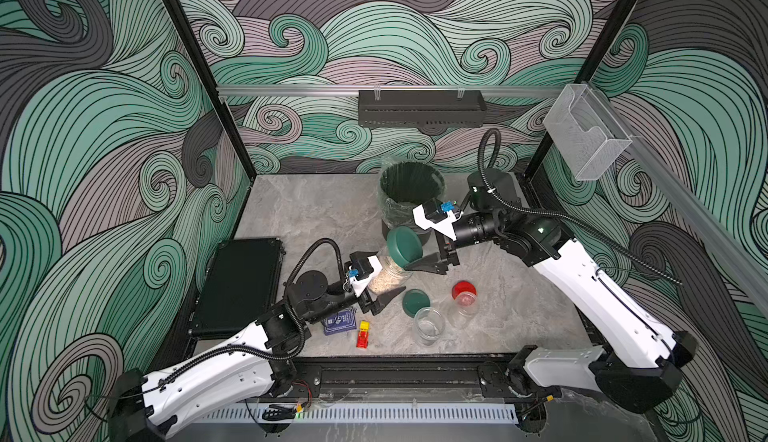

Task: Empty expired oatmeal from jars
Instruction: Unscrew the lid from the jar, then place the lid at the center of the board.

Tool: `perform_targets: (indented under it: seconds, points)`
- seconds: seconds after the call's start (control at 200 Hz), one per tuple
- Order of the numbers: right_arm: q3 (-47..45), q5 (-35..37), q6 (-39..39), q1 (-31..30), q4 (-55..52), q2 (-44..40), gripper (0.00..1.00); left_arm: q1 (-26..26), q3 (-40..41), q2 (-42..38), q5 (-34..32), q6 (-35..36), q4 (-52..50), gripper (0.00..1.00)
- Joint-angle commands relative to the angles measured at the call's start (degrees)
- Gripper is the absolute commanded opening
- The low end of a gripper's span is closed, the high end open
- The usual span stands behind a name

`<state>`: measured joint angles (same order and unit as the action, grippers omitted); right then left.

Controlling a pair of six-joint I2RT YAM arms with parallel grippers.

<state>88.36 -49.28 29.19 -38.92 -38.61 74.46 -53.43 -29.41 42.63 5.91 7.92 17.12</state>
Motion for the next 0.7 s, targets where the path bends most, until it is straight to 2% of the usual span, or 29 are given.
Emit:
perform_targets:
  seconds: [0.0, 0.1, 0.295, 0.46, 0.615, 0.695]
  points:
    - [-5.2, 9.5, -15.0, 0.2, 12.1, -3.0, 0.57, 0.0, -3.3, -3.3, -3.5, -3.1, 2.3, 0.24]
    - [-13.9, 13.4, -20.3, 0.1, 21.1, -5.6, 0.57, 0.0, -4.5, -6.1, -3.8, -5.1, -3.0, 0.24]
    - [-22.3, 25.1, -31.8, 0.2, 26.5, -4.7, 0.56, 0.0, -4.0, -15.1, -13.7, -8.5, -12.7, 0.24]
    - [-26.1, 25.8, -37.3, 0.2, 26.8, -0.8, 0.53, 0.1, -3.7, -18.5, -18.1, -8.4, -16.6, 0.24]
    - [-28.3, 24.7, -38.3, -0.7, 26.3, 2.2, 0.52, 0.2, -5.2, -17.9, -20.4, -8.4, -18.4, 0.23]
    - [-29.0, 27.9, -38.3, -2.7, 26.5, 3.8, 0.52, 0.1, -6.2, -17.2, -21.7, -8.0, -19.1, 0.23]
